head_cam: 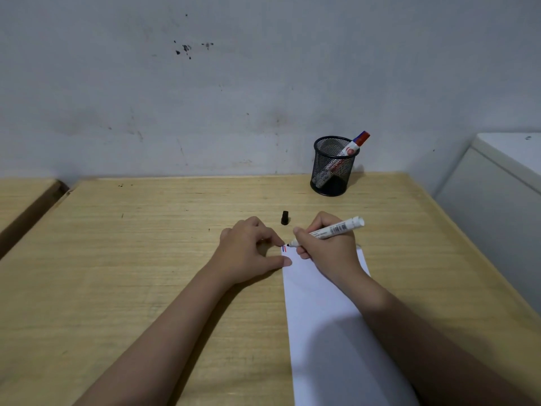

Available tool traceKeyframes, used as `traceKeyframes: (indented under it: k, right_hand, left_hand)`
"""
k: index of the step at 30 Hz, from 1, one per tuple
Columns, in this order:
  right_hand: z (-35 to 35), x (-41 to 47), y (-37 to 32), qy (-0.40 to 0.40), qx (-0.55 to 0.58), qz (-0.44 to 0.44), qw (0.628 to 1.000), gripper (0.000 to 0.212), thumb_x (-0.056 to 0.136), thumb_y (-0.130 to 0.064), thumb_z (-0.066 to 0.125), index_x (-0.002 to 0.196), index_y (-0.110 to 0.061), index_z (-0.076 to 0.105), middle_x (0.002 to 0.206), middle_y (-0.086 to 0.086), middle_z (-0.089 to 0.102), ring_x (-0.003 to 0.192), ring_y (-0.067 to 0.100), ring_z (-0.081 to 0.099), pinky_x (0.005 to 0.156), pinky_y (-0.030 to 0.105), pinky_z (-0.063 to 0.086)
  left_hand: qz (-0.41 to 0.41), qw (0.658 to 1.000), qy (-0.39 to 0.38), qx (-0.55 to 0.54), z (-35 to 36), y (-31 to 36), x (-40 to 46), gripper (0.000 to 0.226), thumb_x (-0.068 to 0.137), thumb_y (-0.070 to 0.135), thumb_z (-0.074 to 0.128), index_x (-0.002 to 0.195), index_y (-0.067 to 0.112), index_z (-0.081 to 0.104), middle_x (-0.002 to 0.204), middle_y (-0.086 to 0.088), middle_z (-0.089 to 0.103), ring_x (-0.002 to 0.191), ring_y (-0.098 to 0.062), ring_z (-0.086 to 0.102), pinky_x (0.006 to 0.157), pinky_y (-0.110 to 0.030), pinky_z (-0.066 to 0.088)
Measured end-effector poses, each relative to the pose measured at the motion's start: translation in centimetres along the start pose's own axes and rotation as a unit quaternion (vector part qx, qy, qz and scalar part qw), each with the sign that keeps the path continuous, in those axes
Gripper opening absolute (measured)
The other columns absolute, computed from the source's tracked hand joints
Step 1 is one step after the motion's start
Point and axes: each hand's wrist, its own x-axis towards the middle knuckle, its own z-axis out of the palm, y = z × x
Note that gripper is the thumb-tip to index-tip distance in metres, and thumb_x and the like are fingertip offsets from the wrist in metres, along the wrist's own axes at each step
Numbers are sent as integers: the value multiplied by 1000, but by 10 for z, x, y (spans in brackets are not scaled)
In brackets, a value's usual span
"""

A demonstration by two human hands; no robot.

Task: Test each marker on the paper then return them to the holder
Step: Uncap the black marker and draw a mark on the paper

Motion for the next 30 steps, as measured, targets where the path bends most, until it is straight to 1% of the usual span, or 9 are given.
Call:
traceKeyframes:
  k: [3,6,9,14,18,21,23,27,30]
  right_hand:
    - [1,2,0,-4,4,9,1000,29,77,-6,71,62,-8,47,60,16,65,47,17,64,50,28,54]
    - [1,2,0,0,14,16,1000,31,76,-6,71,59,-11,46,57,14,64,46,19,63,50,29,53]
    - [1,2,0,15,36,15,999,35,77,-6,71,57,-14,44,53,11,62,44,19,62,49,30,52]
    - [0,1,1,6,43,15,999,35,77,-5,71,56,-14,44,46,2,61,44,19,62,49,29,53]
    - [0,1,0,-4,28,16,999,33,77,-7,72,58,-13,45,51,6,63,47,19,64,51,31,54]
    - [1,1,-2,-7,23,21,1000,32,77,-5,70,58,-12,45,55,9,64,47,19,64,49,29,53]
    - [0,2,-2,-10,21,25,999,31,76,-2,69,58,-10,45,53,9,63,46,19,62,47,28,52]
    - [-1,2,-4,-18,12,29,999,25,74,2,66,61,-6,46,56,16,58,44,20,59,44,26,50]
    - [0,3,-2,-7,29,31,999,28,74,1,67,59,-8,45,51,11,59,43,19,60,45,28,50]
  left_hand:
    - [13,1000,-2,21,-1,1,-1,33,63,56,73,91,40,69,97,9,57,95,-9,50,89,-36,33]
    - [25,999,-5,47,-2,1,-2,34,66,57,71,95,40,68,96,11,56,96,-9,49,86,-34,29]
    - [29,998,-3,50,-3,1,-2,37,66,58,71,98,40,68,95,12,56,95,-8,49,84,-33,27]
    - [29,998,-3,47,-2,1,-2,37,65,58,71,97,39,68,96,11,57,95,-8,49,86,-33,29]
    - [28,998,-5,57,-3,0,-2,39,65,60,70,98,39,69,96,10,55,98,-9,49,87,-35,30]
    - [25,998,-6,60,-3,2,-1,39,65,60,70,98,40,69,96,9,55,98,-10,49,89,-36,31]
    - [26,998,-5,64,-3,2,-1,39,65,60,70,98,40,69,95,9,55,99,-10,49,88,-36,31]
    - [27,998,-4,61,-4,3,-1,38,65,59,70,98,40,70,94,10,54,98,-10,49,87,-36,30]
    - [26,998,-4,64,-4,3,-1,39,65,59,70,99,40,70,93,10,54,98,-10,50,88,-37,32]
